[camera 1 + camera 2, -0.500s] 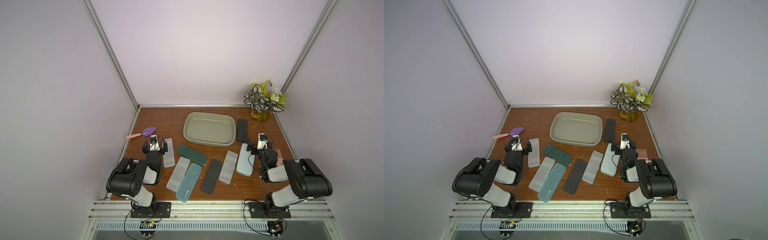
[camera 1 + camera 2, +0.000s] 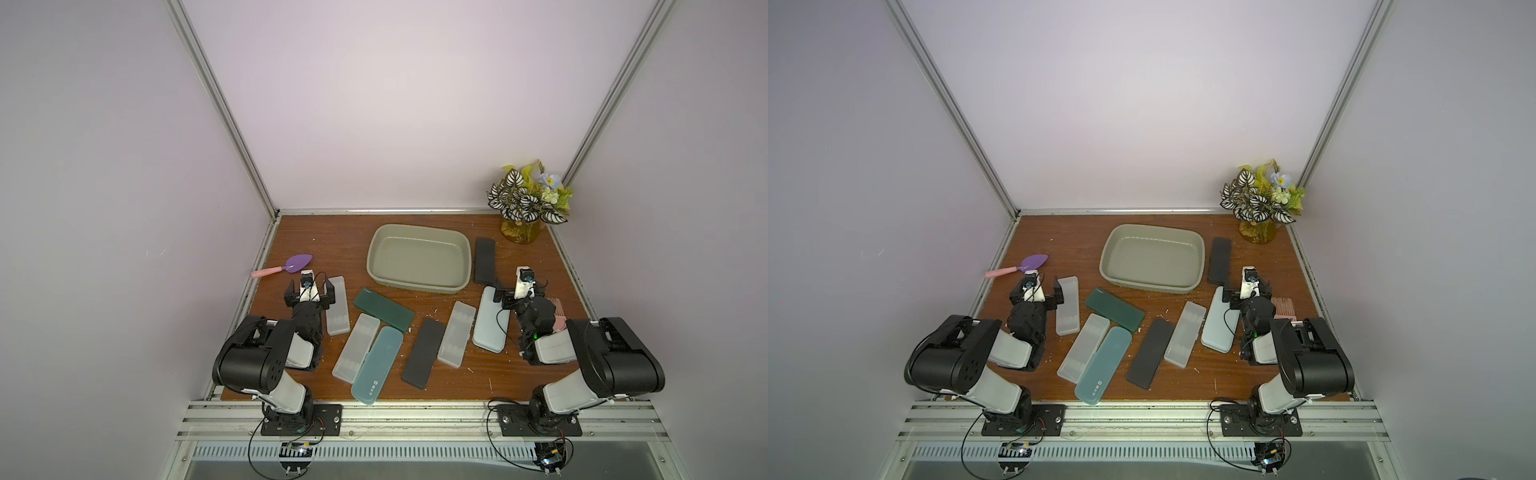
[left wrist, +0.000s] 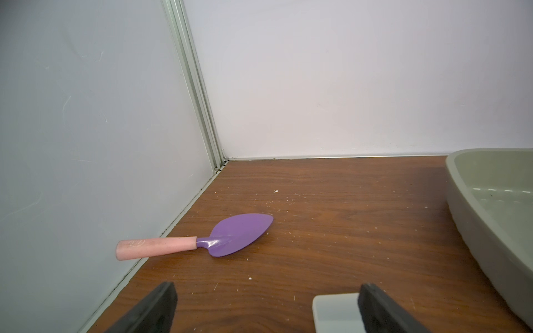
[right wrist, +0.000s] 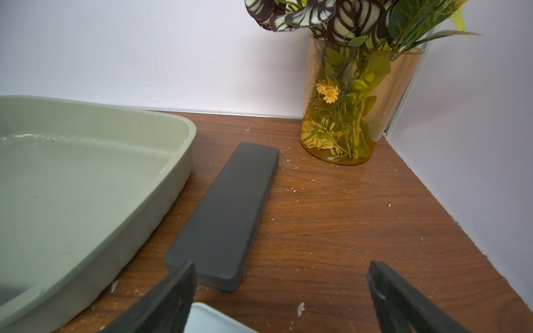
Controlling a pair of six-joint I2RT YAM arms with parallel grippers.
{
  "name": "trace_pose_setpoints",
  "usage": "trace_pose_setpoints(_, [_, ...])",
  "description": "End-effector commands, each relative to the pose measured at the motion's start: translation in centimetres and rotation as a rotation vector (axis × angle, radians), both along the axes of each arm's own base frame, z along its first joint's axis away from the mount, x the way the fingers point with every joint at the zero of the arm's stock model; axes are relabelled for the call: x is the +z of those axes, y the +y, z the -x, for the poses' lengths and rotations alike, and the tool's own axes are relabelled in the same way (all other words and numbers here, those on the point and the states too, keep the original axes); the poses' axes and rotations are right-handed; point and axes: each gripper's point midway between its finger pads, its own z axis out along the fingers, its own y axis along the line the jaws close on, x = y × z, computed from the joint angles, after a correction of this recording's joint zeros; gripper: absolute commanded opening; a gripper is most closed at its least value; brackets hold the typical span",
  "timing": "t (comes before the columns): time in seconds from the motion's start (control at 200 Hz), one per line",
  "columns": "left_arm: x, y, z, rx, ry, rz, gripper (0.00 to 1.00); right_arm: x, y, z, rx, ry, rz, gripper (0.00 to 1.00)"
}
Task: Put the pencil case into the storage box
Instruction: Pick up the pencil case from the center of the board.
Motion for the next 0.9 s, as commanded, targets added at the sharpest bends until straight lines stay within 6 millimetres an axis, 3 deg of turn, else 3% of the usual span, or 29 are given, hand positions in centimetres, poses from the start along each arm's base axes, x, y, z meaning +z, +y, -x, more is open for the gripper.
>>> trace_pose_setpoints(0.0, [0.5, 0.1, -0.3, 0.014, -0.018, 0.01, 0.98, 1.2, -0.2, -0.7, -0.01, -0.038, -0.013, 1.0])
trace_pose_setpoints(0.746, [-0.2, 0.4, -1.3, -0.019, 0.027, 0.049, 0.98, 1.2, -0.3, -0.8, -0.009, -0.037, -0.021, 1.0])
trace_pose_setpoints(0.891, [0.7, 0.2, -1.2, 0.002, 0.02, 0.021, 0.99, 3.3, -2.4, -0.5, -0.139, -0.056, -0.043, 1.0])
